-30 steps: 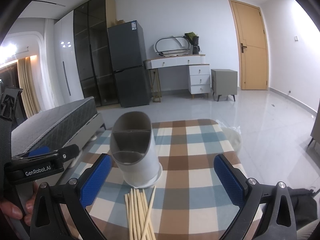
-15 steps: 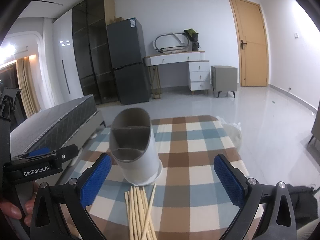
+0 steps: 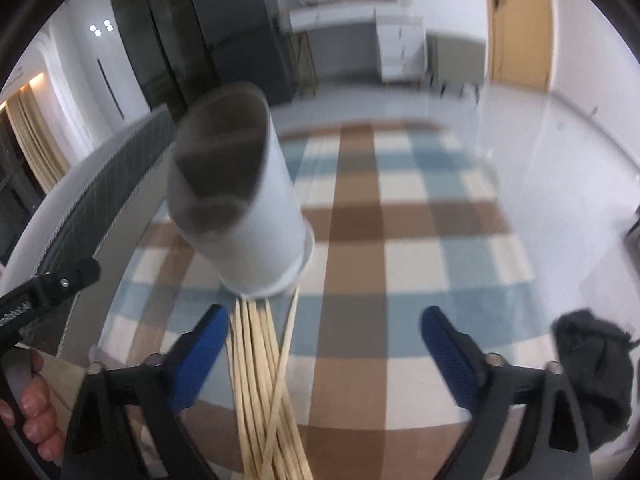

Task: Organize utensils
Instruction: 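Lower the right gripper onto the wooden chopstick bundle and close on one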

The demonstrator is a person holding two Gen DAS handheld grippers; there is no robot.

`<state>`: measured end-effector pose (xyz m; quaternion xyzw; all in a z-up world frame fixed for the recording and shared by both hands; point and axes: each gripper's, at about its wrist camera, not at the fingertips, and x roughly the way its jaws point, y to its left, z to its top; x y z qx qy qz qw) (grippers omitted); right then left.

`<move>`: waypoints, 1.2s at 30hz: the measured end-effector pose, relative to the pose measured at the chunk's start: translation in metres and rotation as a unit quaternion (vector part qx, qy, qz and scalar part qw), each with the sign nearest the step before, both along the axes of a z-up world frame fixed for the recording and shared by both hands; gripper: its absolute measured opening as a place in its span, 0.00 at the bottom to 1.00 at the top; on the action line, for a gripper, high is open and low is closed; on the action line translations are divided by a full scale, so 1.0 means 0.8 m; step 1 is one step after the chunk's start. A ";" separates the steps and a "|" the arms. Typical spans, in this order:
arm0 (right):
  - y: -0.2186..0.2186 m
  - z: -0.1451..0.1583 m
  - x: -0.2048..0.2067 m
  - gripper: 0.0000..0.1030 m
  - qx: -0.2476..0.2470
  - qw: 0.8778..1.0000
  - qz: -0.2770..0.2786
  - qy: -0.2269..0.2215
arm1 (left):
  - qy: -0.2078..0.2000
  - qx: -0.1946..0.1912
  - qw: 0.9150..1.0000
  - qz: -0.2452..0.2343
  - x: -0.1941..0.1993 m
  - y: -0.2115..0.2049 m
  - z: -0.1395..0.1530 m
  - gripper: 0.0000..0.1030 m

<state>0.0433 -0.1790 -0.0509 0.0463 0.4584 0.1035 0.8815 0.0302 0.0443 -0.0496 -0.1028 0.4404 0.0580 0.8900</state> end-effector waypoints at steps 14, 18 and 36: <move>0.048 -0.082 0.064 0.42 -0.031 0.992 0.053 0.109 | 0.110 -0.053 0.991 0.051 0.030 0.033 -0.045 0.99; 0.061 -0.094 0.069 0.32 -0.054 0.990 0.062 0.116 | 0.115 -0.056 0.990 0.052 0.033 0.035 -0.049 0.99; 0.009 -0.066 0.072 0.04 0.046 0.995 -0.023 0.086 | 0.158 -0.062 0.986 0.000 0.041 0.004 -0.082 0.99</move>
